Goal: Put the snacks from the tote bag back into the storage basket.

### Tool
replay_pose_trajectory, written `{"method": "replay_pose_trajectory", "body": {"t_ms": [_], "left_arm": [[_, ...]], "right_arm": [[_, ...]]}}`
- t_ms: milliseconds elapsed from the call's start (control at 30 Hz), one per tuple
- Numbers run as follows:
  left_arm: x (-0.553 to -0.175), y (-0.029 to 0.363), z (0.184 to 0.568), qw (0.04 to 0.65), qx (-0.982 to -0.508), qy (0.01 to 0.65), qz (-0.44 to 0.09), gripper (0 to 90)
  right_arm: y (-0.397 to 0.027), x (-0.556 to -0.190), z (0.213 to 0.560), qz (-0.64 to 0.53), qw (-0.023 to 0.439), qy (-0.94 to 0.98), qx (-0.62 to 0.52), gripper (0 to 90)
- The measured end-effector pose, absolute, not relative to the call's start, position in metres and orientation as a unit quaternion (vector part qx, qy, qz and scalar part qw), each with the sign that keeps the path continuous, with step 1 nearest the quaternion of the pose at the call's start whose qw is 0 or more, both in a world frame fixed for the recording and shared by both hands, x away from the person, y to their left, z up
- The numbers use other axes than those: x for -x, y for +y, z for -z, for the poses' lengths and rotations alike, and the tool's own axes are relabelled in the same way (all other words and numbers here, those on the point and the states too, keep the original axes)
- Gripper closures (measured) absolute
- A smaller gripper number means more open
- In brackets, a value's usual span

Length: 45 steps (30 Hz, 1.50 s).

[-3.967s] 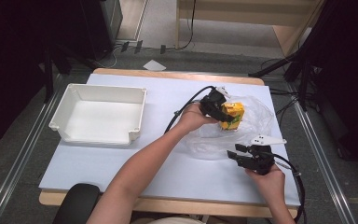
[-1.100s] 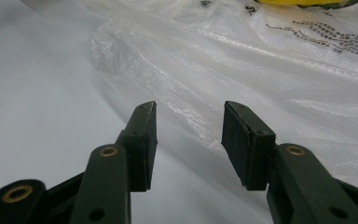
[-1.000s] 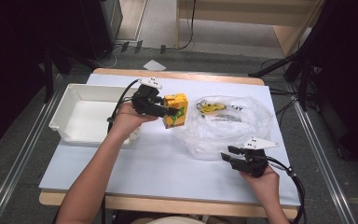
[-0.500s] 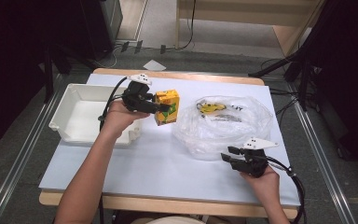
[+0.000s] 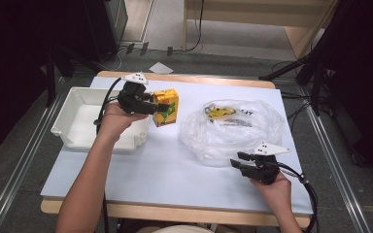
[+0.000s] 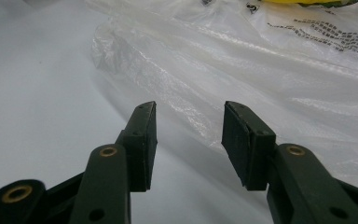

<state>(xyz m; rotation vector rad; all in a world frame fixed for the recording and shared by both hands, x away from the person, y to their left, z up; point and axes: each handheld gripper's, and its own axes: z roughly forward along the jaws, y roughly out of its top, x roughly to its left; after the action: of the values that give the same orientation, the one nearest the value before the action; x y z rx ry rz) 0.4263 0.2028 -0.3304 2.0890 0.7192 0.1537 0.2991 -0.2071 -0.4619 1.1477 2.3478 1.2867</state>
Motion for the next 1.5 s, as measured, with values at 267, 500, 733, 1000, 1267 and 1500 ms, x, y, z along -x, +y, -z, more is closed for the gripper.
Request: {"method": "replay_pose_trajectory", "body": {"t_ms": [267, 500, 733, 1000, 1267, 1500], "left_arm": [[-0.427, 0.218, 0.326, 0.454, -0.834, 0.306, -0.069, 52.7], [-0.427, 0.229, 0.322, 0.455, -0.829, 0.316, -0.079, 52.7], [-0.428, 0.238, 0.321, 0.451, -0.826, 0.328, -0.086, 52.7], [-0.43, 0.247, 0.323, 0.45, -0.821, 0.339, -0.094, 52.7], [-0.43, 0.26, 0.323, 0.447, -0.815, 0.353, -0.104, 52.7], [-0.43, 0.274, 0.323, 0.449, -0.805, 0.37, -0.115, 52.7]], "right_arm": [[-0.208, -0.299, 0.461, -0.439, 0.114, 0.801, -0.39, 56.4], [-0.207, -0.299, 0.462, -0.438, 0.113, 0.802, -0.39, 56.6], [-0.207, -0.3, 0.462, -0.439, 0.114, 0.801, -0.39, 56.5], [-0.206, -0.3, 0.463, -0.437, 0.11, 0.804, -0.389, 56.5], [-0.206, -0.3, 0.464, -0.437, 0.109, 0.804, -0.389, 56.5], [-0.205, -0.302, 0.464, -0.437, 0.107, 0.805, -0.387, 56.6]]}}
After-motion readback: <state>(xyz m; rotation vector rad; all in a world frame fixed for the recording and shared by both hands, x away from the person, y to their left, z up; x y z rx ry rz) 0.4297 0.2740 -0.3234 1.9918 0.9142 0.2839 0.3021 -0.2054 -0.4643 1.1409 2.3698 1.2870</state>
